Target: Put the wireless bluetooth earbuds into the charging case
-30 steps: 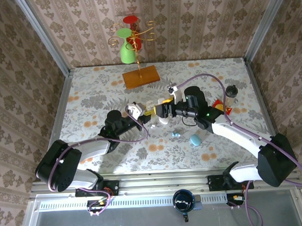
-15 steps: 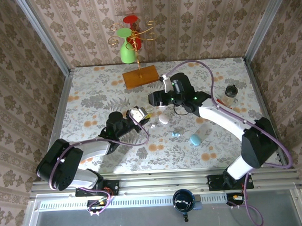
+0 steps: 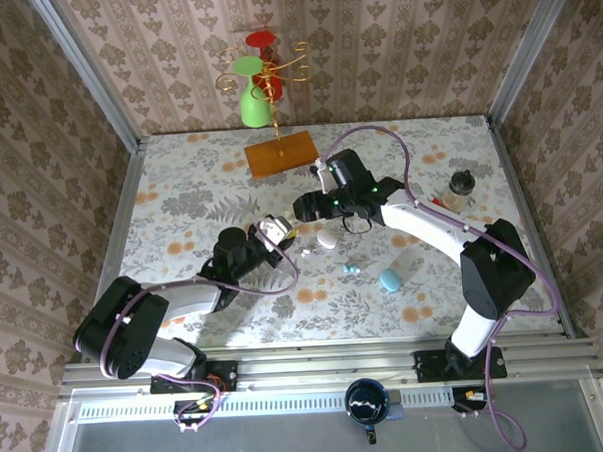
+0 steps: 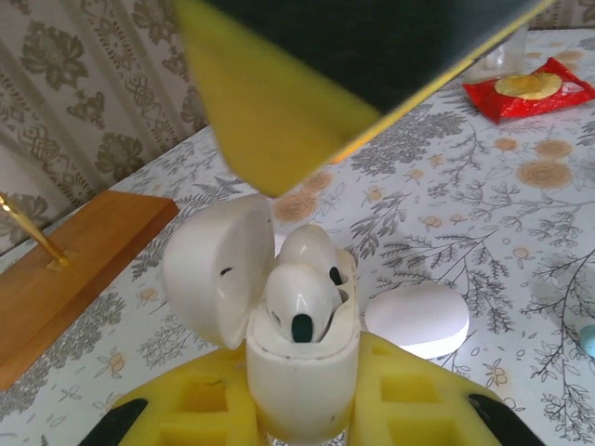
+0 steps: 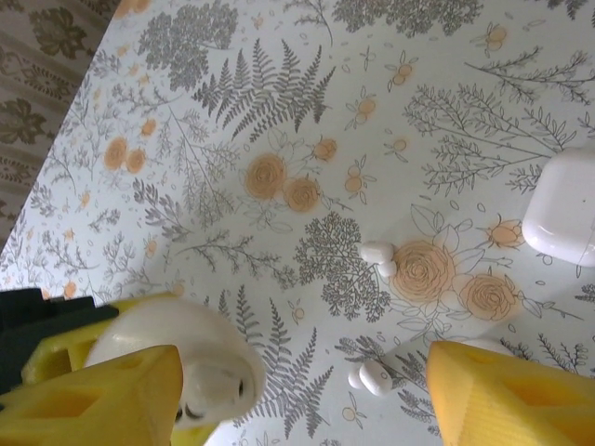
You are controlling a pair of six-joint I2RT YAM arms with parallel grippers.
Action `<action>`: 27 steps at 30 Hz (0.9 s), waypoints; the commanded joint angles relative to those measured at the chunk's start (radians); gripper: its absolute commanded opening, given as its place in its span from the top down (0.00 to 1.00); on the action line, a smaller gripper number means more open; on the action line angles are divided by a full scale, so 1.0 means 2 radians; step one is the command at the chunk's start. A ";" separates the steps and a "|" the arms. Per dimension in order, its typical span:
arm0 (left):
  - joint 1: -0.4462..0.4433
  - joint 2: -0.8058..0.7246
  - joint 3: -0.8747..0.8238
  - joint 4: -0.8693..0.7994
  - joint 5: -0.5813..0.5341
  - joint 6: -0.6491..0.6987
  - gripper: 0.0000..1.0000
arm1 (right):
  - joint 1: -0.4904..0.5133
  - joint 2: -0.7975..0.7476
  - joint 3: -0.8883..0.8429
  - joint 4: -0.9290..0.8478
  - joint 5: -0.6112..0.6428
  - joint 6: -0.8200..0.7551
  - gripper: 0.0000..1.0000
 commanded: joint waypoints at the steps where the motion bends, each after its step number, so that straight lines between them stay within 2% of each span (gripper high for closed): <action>1: 0.000 0.004 -0.003 0.042 -0.018 -0.029 0.94 | 0.003 -0.018 -0.023 -0.027 -0.018 -0.020 0.28; 5: 0.000 0.005 -0.005 0.047 -0.009 -0.038 0.94 | 0.000 -0.048 -0.048 -0.001 -0.014 -0.022 0.28; 9: -0.002 0.009 -0.014 0.060 0.003 -0.014 0.94 | -0.016 -0.068 -0.061 0.034 -0.029 0.005 0.29; 16: -0.004 0.011 -0.017 0.061 0.004 0.009 0.94 | -0.015 -0.020 -0.007 0.055 -0.047 0.020 0.30; 22: -0.005 0.009 -0.018 0.061 0.001 0.008 0.94 | -0.006 0.052 0.078 -0.018 -0.030 0.000 0.29; 27: -0.006 0.011 -0.018 0.061 -0.007 0.005 0.93 | 0.000 0.085 0.118 -0.079 -0.042 -0.010 0.29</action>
